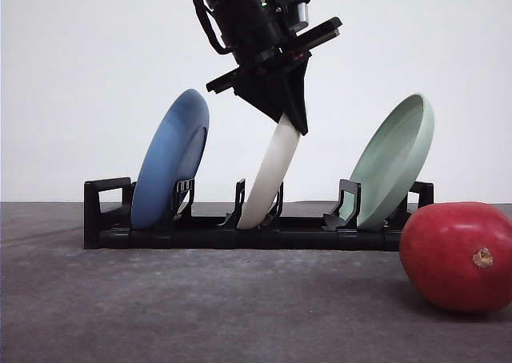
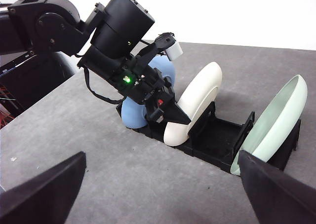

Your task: Place pomegranate in white plate

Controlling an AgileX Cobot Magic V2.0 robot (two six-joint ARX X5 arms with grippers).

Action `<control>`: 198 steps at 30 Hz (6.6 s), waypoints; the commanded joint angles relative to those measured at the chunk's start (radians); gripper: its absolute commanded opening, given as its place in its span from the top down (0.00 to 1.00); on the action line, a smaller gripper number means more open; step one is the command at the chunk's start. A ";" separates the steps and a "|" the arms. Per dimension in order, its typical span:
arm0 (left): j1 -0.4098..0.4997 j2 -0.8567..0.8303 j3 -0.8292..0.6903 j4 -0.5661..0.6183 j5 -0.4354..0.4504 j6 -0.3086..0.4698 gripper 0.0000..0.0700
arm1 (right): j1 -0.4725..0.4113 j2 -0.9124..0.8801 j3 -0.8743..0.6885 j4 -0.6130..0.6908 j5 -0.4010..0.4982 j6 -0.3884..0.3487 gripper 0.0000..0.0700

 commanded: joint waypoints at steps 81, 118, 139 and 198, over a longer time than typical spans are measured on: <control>-0.702 -0.444 -0.885 0.255 -0.718 -0.268 0.13 | 0.027 0.006 0.017 -0.020 0.000 0.012 0.11; -0.701 -1.562 -0.885 -0.133 -0.503 -0.474 0.09 | 0.378 0.835 0.017 -0.200 0.447 0.060 0.00; -0.701 -1.608 -0.886 -0.188 -0.560 -0.480 0.09 | 0.427 1.041 0.051 -0.215 0.439 0.116 0.24; -0.701 -1.608 -0.886 -0.189 -0.666 -0.500 0.09 | 0.873 1.156 0.661 -0.388 0.558 0.073 0.00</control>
